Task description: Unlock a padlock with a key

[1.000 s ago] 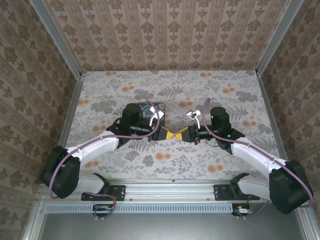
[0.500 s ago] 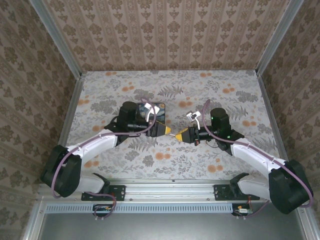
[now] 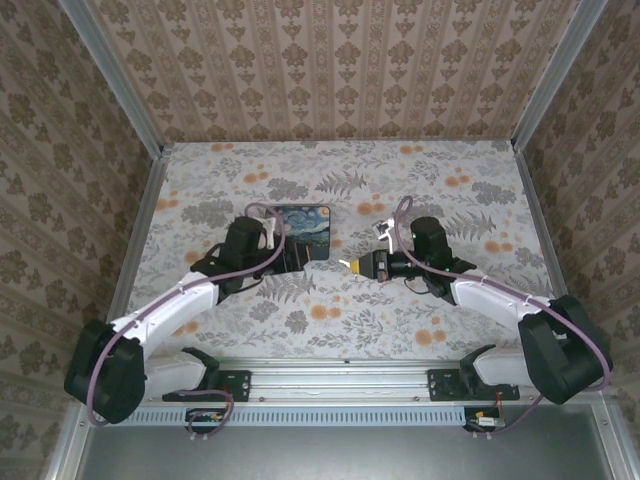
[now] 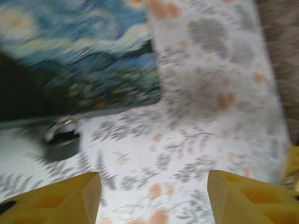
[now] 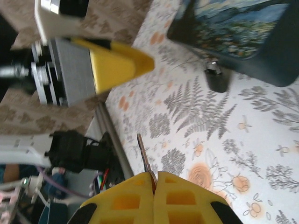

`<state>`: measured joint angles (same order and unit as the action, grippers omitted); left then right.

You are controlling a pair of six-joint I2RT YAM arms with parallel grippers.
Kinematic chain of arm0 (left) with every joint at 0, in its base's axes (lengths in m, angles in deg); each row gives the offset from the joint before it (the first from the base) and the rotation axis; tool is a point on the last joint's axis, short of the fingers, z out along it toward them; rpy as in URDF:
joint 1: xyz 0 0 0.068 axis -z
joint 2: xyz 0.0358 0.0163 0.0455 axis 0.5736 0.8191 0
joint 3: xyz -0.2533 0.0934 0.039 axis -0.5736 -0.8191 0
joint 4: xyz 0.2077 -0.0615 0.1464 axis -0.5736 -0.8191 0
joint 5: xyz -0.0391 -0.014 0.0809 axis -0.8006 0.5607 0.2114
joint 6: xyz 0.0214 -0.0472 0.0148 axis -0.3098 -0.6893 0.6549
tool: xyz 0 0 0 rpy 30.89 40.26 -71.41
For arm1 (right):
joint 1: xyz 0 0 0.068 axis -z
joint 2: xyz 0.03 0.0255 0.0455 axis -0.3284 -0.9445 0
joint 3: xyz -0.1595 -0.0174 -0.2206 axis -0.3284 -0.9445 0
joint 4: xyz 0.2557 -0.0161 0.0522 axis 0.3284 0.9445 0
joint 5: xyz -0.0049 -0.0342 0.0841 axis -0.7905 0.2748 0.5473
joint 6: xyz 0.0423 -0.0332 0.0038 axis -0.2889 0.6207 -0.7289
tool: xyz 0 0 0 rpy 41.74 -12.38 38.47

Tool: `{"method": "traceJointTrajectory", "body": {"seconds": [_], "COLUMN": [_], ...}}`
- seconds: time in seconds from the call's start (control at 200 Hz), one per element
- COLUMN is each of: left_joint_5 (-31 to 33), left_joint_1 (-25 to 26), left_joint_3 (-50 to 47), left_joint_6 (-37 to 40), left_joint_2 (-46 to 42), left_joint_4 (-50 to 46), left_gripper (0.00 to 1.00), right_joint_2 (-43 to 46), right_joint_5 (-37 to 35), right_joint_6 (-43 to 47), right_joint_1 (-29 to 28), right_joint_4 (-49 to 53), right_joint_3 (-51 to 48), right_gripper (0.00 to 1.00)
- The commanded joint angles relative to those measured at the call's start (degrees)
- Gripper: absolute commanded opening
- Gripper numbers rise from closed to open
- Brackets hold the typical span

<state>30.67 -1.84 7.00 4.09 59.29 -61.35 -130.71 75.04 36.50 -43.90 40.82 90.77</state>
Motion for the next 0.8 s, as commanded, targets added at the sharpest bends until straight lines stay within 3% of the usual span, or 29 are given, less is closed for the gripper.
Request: {"method": "traceJointTrajectory", "body": {"seconds": [0.0, 0.185, 0.795], "left_joint_5": [12.55, 14.25, 12.44], "left_joint_1": [1.14, 2.22, 2.08], "left_joint_3": [-2.56, -0.74, 0.04], "left_joint_6": [-2.55, -0.95, 1.04], "left_joint_2": [2.10, 7.70, 12.77], "left_joint_4": [-3.83, 0.20, 4.17], "left_gripper": [0.63, 0.63, 0.63], "right_joint_2": [-0.27, 2.75, 9.59], "right_joint_5": [-8.41, -13.02, -14.44], "right_joint_6": [-6.07, -6.42, 4.37], "right_joint_1": [-2.14, -4.82, -6.95], "right_joint_4": [-2.94, -2.91, -3.69], "right_joint_3": [-1.33, -3.37, -8.89], "right_gripper": [0.00, 0.00, 0.00]}}
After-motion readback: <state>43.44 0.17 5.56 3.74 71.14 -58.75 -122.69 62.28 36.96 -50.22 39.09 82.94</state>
